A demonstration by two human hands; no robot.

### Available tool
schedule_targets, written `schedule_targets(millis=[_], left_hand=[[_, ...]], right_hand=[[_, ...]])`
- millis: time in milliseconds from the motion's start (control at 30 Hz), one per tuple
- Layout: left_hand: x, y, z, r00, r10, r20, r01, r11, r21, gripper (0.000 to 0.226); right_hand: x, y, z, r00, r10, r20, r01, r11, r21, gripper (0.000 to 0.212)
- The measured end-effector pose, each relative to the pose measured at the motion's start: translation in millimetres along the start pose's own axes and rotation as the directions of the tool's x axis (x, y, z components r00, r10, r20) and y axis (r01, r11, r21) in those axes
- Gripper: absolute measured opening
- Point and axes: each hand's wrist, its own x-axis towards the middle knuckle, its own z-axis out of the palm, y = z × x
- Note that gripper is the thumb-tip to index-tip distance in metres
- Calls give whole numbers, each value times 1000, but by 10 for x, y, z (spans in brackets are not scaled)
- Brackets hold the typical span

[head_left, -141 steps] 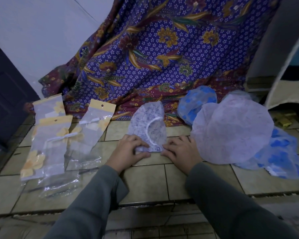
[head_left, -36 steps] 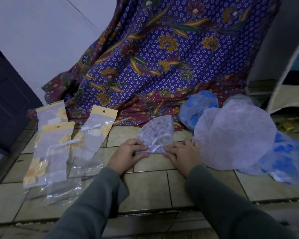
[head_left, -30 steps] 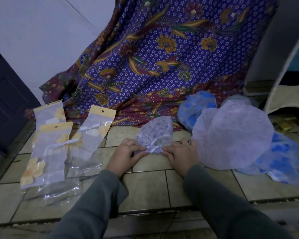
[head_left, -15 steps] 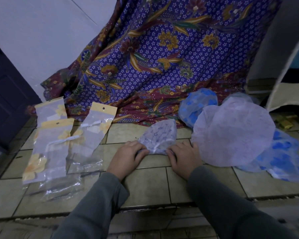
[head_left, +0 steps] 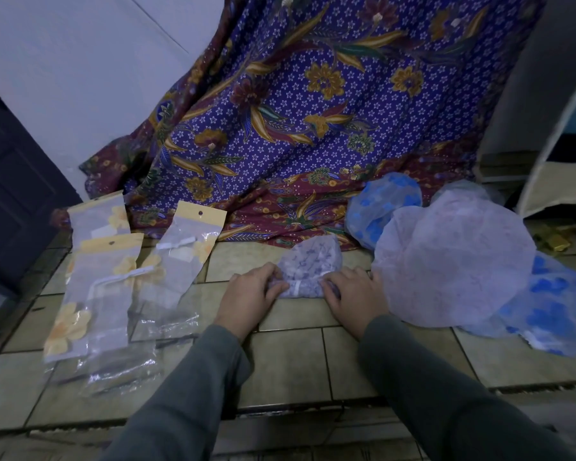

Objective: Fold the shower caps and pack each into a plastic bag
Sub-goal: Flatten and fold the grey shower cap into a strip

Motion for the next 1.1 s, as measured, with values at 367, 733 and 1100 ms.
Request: schedule_targets(millis=[367, 733, 1100], left_hand=[[-39, 58, 115, 980, 189, -62, -192, 980, -60, 46], [1, -27, 144, 990, 141, -14, -141, 982, -128, 38], [-87, 24, 63, 990, 139, 22, -140, 990, 8, 40]], right_hand=[[-56, 32, -2, 985, -125, -120, 115, 990, -82, 21], [-135, -58, -65, 996, 29, 87, -25, 999, -43, 41], [-111, -64, -207, 988, 52, 143, -46, 998, -44, 39]])
